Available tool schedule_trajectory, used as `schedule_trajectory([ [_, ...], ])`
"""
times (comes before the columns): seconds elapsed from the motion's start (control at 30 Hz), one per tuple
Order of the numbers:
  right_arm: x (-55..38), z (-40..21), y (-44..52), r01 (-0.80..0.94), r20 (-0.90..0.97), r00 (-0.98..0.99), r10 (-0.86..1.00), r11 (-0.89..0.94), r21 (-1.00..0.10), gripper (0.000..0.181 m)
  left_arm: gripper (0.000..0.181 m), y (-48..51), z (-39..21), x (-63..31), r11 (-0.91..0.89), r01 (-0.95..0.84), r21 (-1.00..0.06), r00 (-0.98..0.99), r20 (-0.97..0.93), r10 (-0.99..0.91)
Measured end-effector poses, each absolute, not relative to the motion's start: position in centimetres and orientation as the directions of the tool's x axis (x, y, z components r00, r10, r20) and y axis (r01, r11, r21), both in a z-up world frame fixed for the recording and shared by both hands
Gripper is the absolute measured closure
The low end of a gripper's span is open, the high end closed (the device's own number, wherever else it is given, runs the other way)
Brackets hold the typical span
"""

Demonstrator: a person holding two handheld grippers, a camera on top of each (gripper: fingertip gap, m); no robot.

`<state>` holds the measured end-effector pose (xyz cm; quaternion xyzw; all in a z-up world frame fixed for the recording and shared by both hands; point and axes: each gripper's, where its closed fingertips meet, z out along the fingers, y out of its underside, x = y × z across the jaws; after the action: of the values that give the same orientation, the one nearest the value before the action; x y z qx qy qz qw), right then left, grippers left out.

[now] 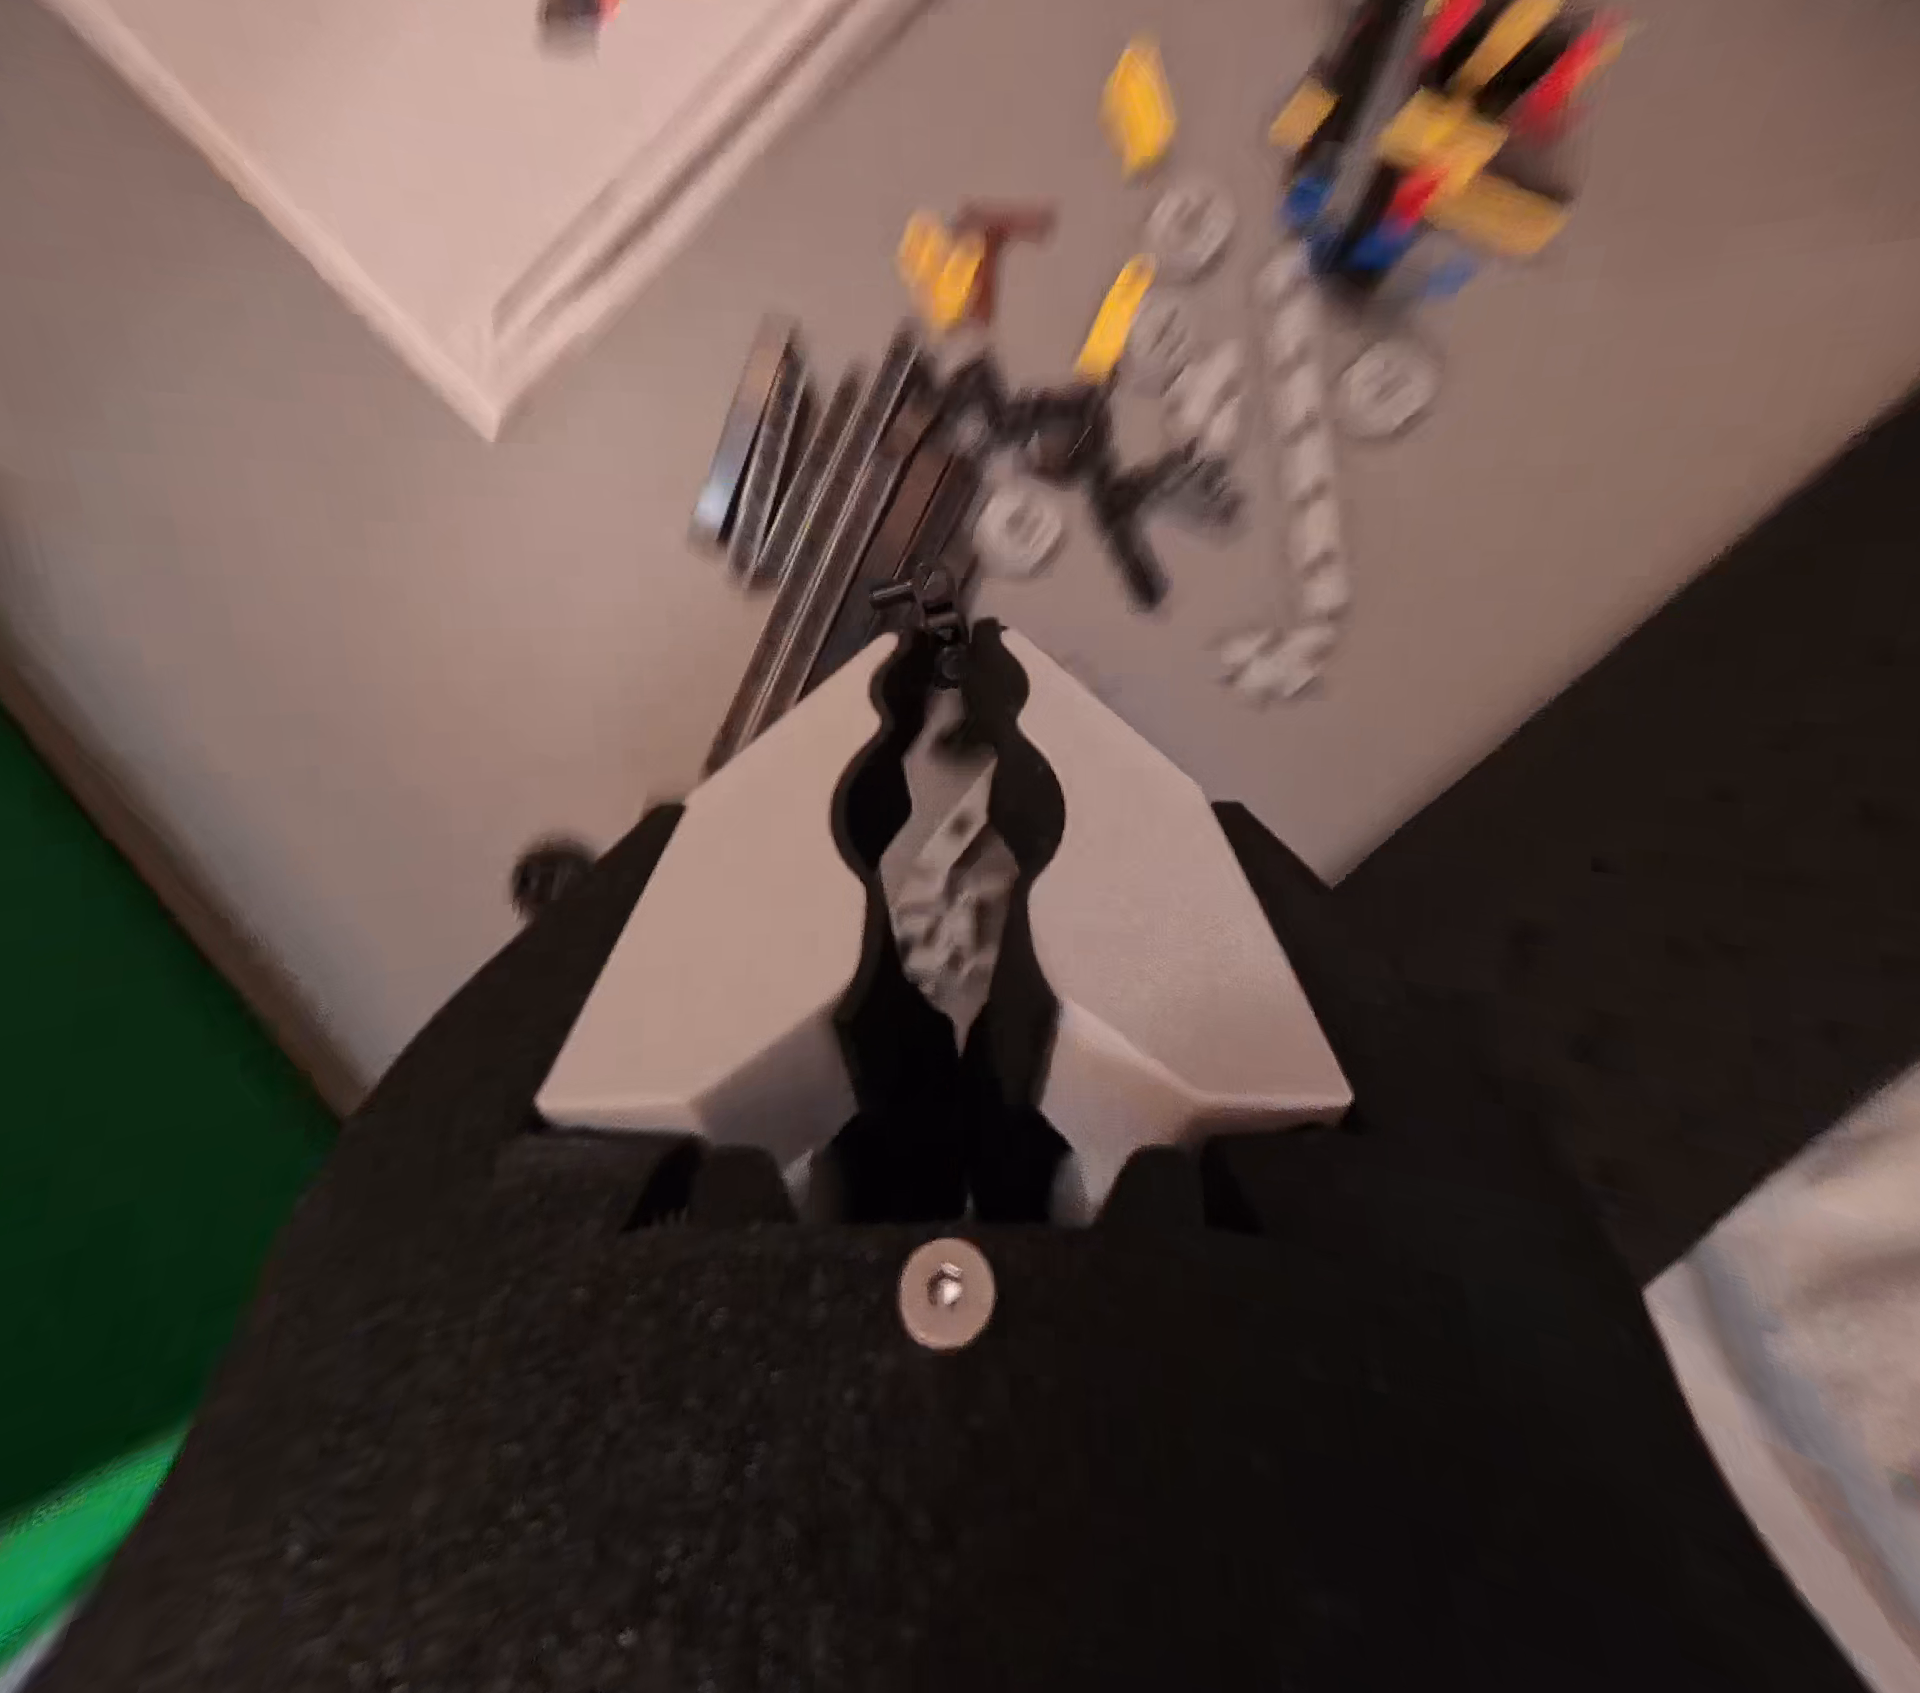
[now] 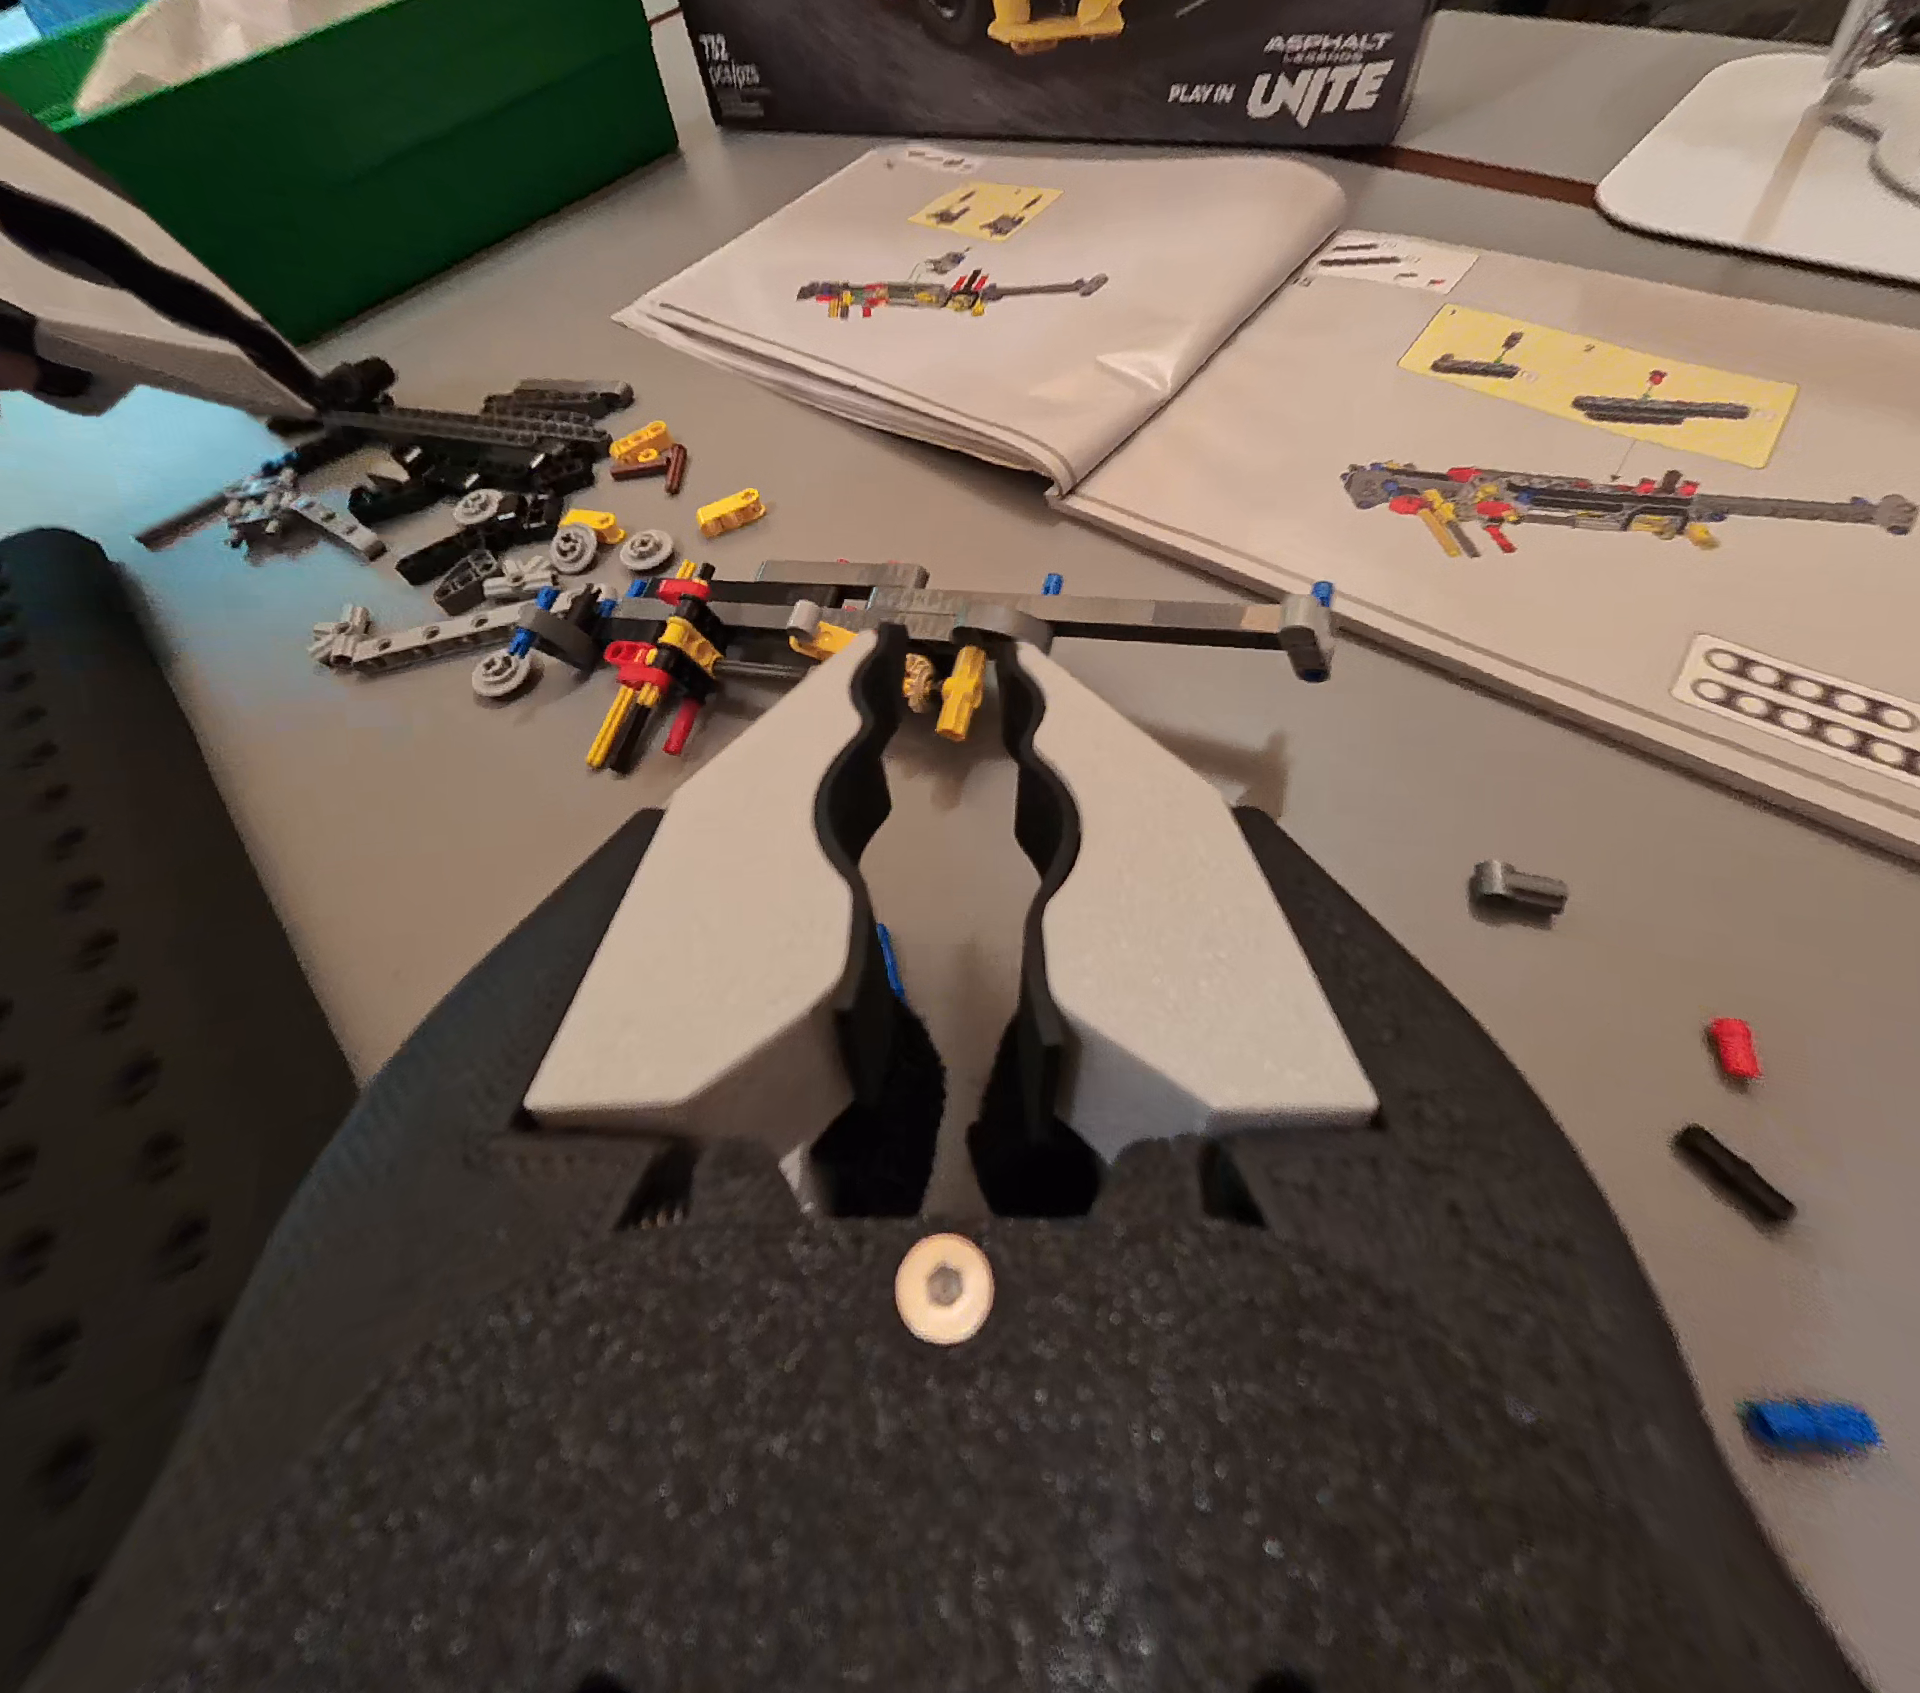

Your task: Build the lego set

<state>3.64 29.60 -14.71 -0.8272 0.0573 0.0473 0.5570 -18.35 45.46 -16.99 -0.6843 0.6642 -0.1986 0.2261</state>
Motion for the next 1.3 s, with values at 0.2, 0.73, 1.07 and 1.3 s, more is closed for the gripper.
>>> schedule_trajectory([
  [0.2,5.9,-14.0,26.8,-0.135,-0.090,0.985,-0.144,-0.340,-0.931,0.165,0.174,31.0,-13.3,-9.1,0.072,-0.650,-0.757,-0.368,0.230,-0.901],
  [0.73,6.4,-13.6,26.3,-0.154,-0.112,0.982,-0.149,-0.306,-0.939,0.166,0.174,24.7,-19.2,-1.4,0.258,-0.737,-0.625,-0.423,0.128,-0.897],
  [1.07,8.6,-13.9,23.8,-0.226,-0.141,0.954,-0.264,-0.328,-0.917,0.166,0.174,24.6,-21.0,-1.9,0.292,-0.758,-0.584,-0.432,0.112,-0.895],
  [1.3,14.0,-17.6,17.8,-0.376,-0.136,0.879,-0.458,-0.487,-0.788,0.157,0.155,24.2,-20.3,-1.8,0.237,-0.747,-0.621,-0.438,0.193,-0.878],
])
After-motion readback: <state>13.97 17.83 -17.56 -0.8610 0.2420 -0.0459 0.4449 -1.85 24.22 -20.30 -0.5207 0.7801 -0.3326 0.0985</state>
